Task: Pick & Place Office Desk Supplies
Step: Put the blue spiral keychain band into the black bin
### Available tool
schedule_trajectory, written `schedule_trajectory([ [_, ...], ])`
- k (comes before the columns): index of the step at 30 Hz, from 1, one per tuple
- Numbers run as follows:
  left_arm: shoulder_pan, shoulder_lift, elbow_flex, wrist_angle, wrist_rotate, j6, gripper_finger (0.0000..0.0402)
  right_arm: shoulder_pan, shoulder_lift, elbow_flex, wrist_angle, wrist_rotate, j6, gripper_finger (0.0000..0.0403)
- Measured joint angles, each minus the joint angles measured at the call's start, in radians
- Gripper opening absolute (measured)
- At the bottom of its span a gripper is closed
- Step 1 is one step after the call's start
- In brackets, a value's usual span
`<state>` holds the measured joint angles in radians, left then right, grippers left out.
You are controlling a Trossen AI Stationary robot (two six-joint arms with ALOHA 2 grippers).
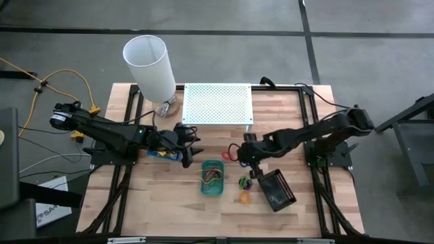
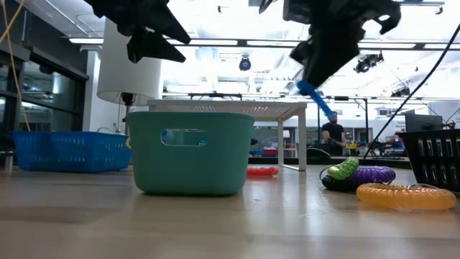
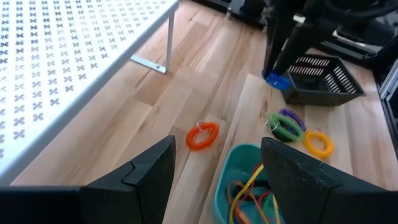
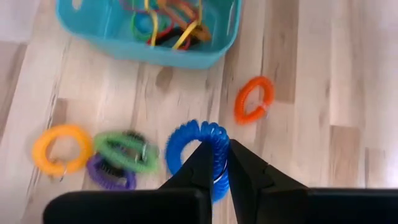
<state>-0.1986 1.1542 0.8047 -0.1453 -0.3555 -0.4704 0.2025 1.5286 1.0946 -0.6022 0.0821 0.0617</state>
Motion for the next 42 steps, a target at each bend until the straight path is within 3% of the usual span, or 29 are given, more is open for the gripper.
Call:
schedule_trajectory([
  [5,0.000,0.000,0.000,0.016,0.000,0.000,0.0230,0.027,-0.006,0.000,-0.061,-0.017,0.091,0.0021],
  [12,0.000,0.000,0.000,0.023,0.000,0.000,0.0230,0.084,-0.034,-0.002,-0.207,-0.062,0.368,0.0021],
  [23,0.000,0.000,0.000,0.031,0.000,0.000,0.0230,0.260,-0.054,0.000,-0.292,-0.058,0.733,0.0021],
  [27,0.000,0.000,0.000,0.035,0.000,0.000,0.0230,0.323,-0.054,0.000,-0.309,-0.010,0.878,0.0021],
  [35,0.000,0.000,0.000,0.035,0.000,0.000,0.0230,0.368,-0.051,-0.066,-0.274,0.009,1.078,0.0021],
  [42,0.000,0.000,0.000,0.035,0.000,0.000,0.0230,0.355,-0.050,-0.199,-0.103,-0.040,1.102,0.0021],
])
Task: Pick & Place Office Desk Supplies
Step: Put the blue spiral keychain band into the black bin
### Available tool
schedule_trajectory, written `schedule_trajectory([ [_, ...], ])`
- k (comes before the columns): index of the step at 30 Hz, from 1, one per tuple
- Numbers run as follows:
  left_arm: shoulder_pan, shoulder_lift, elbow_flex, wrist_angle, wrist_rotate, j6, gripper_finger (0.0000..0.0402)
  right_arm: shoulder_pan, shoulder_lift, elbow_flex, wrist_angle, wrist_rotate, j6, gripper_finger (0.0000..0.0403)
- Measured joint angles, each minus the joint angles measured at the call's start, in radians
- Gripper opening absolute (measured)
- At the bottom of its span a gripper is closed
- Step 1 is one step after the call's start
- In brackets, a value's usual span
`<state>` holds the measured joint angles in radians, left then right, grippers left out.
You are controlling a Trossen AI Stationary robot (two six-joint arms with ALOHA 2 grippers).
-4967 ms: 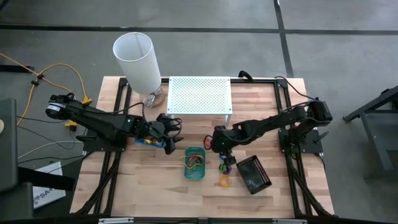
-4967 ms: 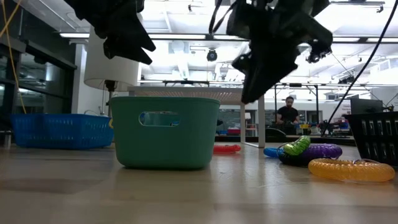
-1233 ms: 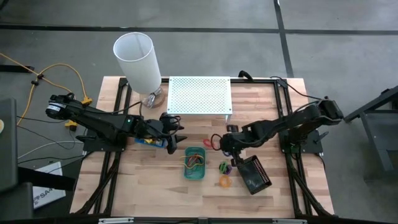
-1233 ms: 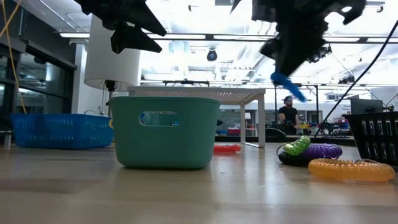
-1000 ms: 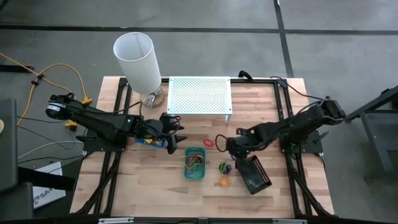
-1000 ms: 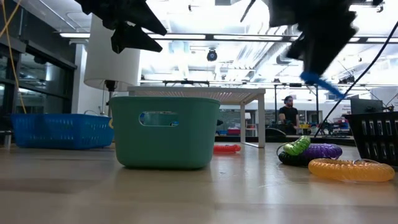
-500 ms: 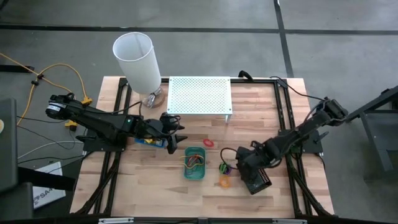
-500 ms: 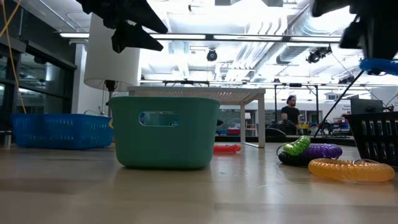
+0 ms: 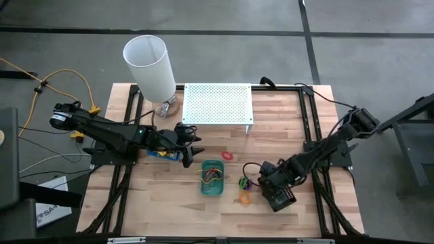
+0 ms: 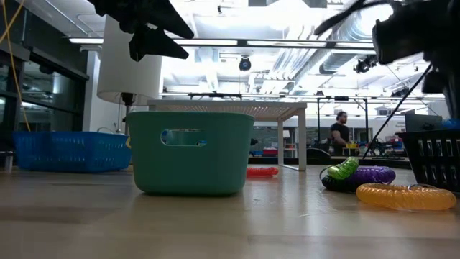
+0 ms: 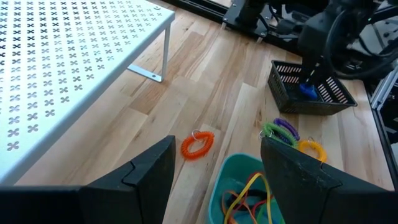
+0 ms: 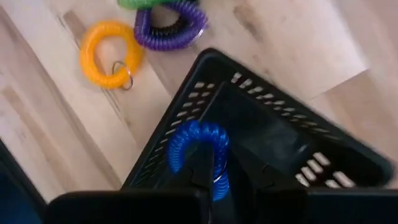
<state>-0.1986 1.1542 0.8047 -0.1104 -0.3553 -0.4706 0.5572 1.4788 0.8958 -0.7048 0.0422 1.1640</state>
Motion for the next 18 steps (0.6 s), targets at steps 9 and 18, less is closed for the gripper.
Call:
schedule_trajectory([
  [9,0.000,0.000,0.000,0.000,0.000,0.000,0.0230,-0.003,0.000,-0.041,0.013,-0.037,0.039,0.0032],
  [18,0.000,0.000,0.000,0.000,0.000,0.000,0.0230,-0.003,0.000,-0.041,0.014,-0.034,0.037,0.0087],
])
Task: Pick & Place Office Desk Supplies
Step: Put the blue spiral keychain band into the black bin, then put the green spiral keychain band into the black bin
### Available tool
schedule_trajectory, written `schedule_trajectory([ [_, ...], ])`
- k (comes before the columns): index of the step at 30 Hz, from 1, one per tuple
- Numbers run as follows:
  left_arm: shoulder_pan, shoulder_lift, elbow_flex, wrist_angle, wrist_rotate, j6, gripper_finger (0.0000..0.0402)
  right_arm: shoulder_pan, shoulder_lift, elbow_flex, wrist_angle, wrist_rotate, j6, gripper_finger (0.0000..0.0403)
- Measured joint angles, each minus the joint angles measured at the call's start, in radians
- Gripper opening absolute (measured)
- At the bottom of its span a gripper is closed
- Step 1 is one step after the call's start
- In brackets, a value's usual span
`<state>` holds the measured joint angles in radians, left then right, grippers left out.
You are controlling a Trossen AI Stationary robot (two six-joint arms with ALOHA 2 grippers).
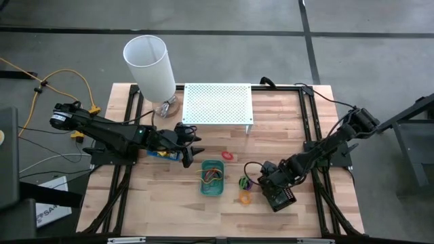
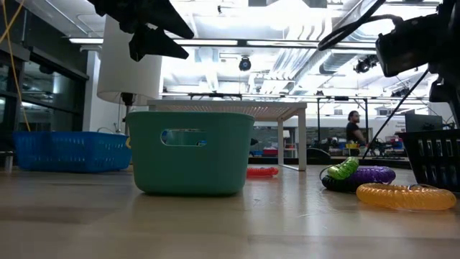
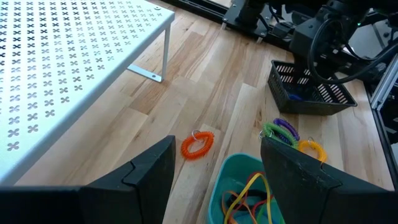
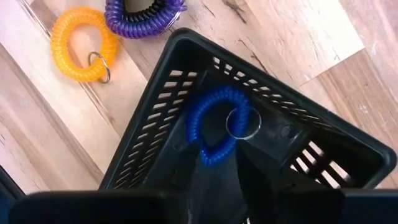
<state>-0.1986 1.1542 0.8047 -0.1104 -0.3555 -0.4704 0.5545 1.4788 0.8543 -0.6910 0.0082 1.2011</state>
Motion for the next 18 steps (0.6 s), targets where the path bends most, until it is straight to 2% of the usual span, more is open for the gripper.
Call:
schedule_trajectory([
  [11,0.000,0.000,0.000,0.000,0.000,0.000,0.0230,-0.006,-0.010,0.000,-0.001,-0.010,-0.003,0.0090],
  [18,0.000,0.000,0.000,0.000,0.000,0.000,0.0230,-0.076,-0.149,0.000,0.000,-0.007,-0.092,0.0089],
])
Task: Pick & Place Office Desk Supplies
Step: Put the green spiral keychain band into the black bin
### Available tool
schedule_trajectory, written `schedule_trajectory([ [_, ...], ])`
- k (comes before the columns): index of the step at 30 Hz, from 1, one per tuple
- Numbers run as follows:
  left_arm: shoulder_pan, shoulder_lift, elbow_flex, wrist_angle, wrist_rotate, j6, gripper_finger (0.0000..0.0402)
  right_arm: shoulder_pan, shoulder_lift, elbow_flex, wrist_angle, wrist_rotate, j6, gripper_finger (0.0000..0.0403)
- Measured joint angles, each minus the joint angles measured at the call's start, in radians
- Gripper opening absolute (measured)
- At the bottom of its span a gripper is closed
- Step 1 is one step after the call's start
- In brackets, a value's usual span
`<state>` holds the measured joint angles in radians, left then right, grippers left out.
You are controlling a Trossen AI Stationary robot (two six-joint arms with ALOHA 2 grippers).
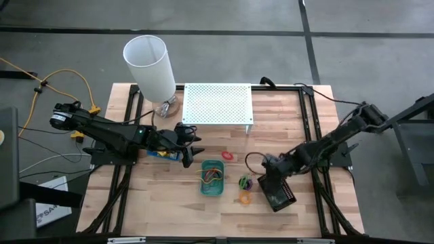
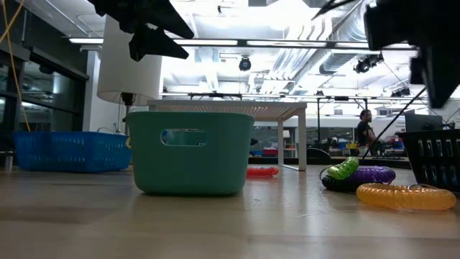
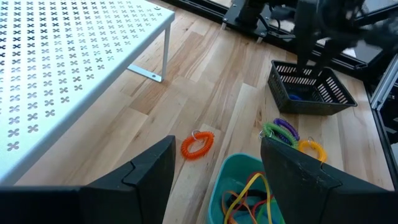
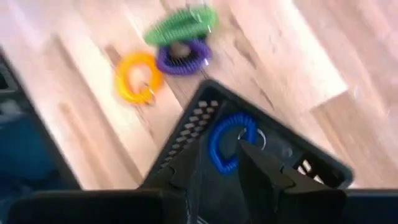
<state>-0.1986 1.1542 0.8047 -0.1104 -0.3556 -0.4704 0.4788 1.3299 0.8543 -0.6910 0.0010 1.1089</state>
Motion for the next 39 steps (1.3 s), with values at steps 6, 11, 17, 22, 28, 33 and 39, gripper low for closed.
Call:
schedule_trajectory([
  [6,0.000,0.000,0.000,0.000,0.000,0.000,0.0230,-0.064,-0.046,0.000,0.005,0.008,-0.118,0.0089],
  [11,0.000,0.000,0.000,0.000,0.000,0.000,0.0230,-0.102,-0.018,0.000,0.074,-0.003,-0.238,0.0089],
  [17,0.000,0.000,0.000,0.006,0.000,0.000,0.0230,-0.157,0.053,0.001,0.217,-0.062,-0.374,0.0089],
  [22,0.000,0.000,0.000,0.009,0.000,0.000,0.0230,-0.210,0.108,0.001,0.319,-0.094,-0.489,0.0089],
  [28,0.000,0.000,0.000,0.009,0.000,0.000,0.0230,-0.248,0.143,0.006,0.408,-0.109,-0.602,0.0089],
  [33,0.000,0.000,0.000,0.009,0.000,0.000,0.0230,-0.254,0.151,0.023,0.437,-0.104,-0.715,0.0089],
  [39,0.000,0.000,0.000,0.011,0.000,0.000,0.0230,-0.227,0.151,0.039,0.440,-0.029,-0.822,0.0089],
])
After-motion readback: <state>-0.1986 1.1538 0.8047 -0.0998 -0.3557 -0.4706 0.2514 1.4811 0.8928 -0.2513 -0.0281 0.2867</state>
